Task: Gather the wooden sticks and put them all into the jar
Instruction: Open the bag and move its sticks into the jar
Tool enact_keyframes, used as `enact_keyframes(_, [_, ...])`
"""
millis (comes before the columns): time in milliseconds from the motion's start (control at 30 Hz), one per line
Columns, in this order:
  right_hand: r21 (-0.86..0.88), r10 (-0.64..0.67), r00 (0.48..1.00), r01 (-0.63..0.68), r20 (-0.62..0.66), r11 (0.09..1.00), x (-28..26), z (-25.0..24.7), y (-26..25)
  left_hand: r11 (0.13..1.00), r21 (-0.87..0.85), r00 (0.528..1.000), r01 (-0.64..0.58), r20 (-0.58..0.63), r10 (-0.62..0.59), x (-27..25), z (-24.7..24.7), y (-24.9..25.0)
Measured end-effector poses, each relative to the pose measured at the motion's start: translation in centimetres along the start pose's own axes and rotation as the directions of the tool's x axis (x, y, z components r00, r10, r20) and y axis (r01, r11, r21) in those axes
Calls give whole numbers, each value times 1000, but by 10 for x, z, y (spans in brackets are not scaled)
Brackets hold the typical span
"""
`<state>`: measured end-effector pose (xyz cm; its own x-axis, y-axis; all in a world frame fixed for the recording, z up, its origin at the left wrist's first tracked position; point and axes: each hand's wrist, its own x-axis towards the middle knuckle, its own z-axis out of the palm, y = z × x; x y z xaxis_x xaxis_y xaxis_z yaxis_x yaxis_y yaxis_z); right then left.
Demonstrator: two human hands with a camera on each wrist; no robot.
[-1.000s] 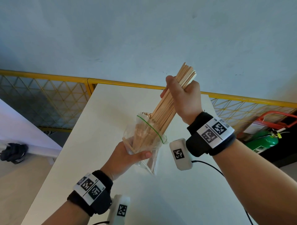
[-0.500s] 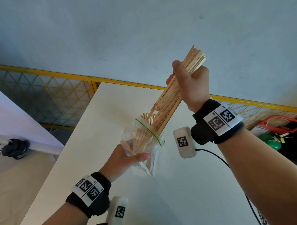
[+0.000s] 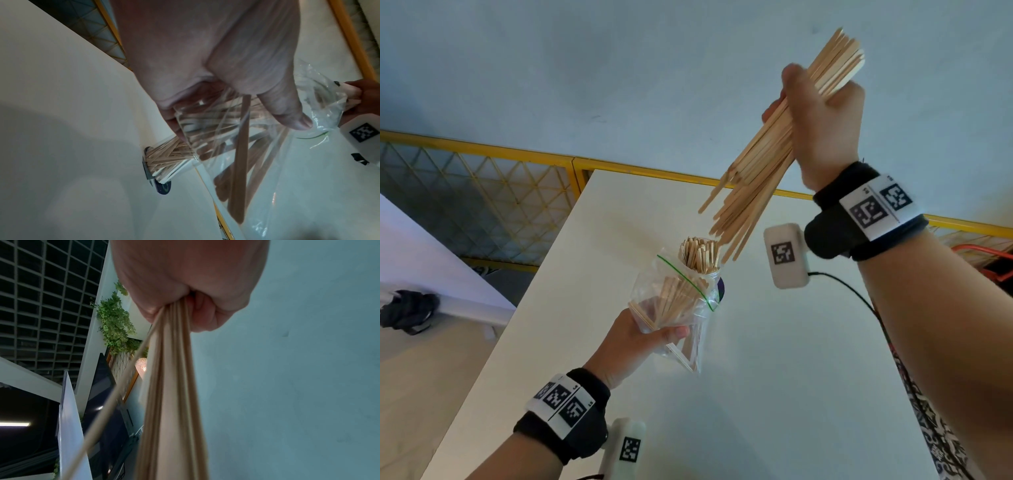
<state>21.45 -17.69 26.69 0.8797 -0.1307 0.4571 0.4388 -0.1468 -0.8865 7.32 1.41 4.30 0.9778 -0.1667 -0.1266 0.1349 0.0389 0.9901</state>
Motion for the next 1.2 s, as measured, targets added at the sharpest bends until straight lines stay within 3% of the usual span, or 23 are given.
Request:
enact_keyframes(200, [-44, -58, 998, 59, 18, 997, 23, 21, 17, 999, -32, 997, 2, -77, -4, 0, -16, 1])
enact_keyframes(400, [-136, 40, 998, -32, 55, 990, 28, 47, 78, 999, -23, 980, 34, -195, -38, 1, -39, -1])
enact_keyframes(600, [-181, 62, 990, -39, 124, 983, 17, 61, 140, 995, -14, 956, 96, -277, -96, 3, -58, -14])
enact_keyframes(867, [-146, 5, 979, 25, 203, 989, -3, 56, 178, 989, -58, 946, 134, -290, -145, 16, -65, -23])
enact_keyframes(1000, [-102, 29, 984, -11, 176, 995, -9, 52, 184, 988, -42, 948, 147, -279, -153, 21, -62, -23])
enact_keyframes(1200, [-123, -24, 987, 44, 159, 991, -4, 43, 180, 989, -41, 955, 145, -257, -151, 22, -58, -23])
